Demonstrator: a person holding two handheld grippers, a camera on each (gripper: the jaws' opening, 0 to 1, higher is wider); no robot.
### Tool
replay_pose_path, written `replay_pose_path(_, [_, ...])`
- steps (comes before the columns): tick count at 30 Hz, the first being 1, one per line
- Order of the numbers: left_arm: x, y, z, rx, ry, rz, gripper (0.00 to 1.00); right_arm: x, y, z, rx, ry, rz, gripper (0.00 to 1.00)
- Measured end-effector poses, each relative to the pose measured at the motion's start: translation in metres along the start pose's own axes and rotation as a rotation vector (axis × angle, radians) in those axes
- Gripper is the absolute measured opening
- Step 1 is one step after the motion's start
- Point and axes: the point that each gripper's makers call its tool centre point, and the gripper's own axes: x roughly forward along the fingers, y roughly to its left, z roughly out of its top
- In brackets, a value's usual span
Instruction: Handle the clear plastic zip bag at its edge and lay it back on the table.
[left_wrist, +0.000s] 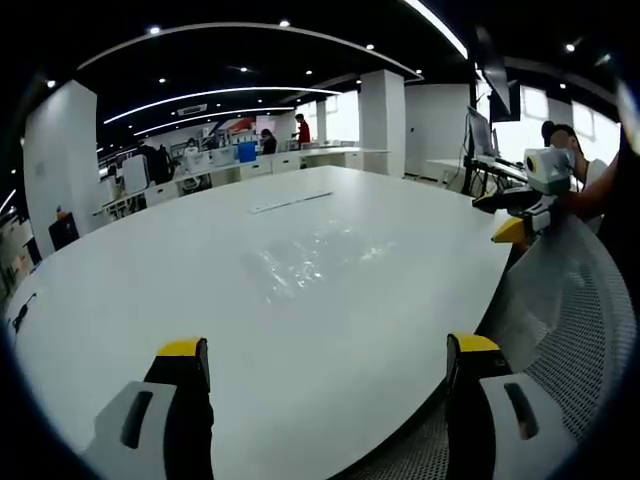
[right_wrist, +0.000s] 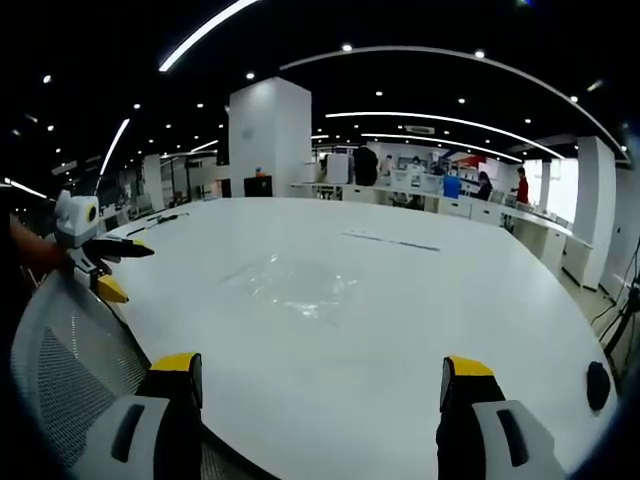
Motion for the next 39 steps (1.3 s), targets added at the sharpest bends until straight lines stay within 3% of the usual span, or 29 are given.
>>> replay_pose_path(39, [0.0003,-0.0063,0.0051,0.004,0.007,-0.007,0.99,0.0010,-0.0035,-0.0014,0.003,0.006,-0.009,1.00])
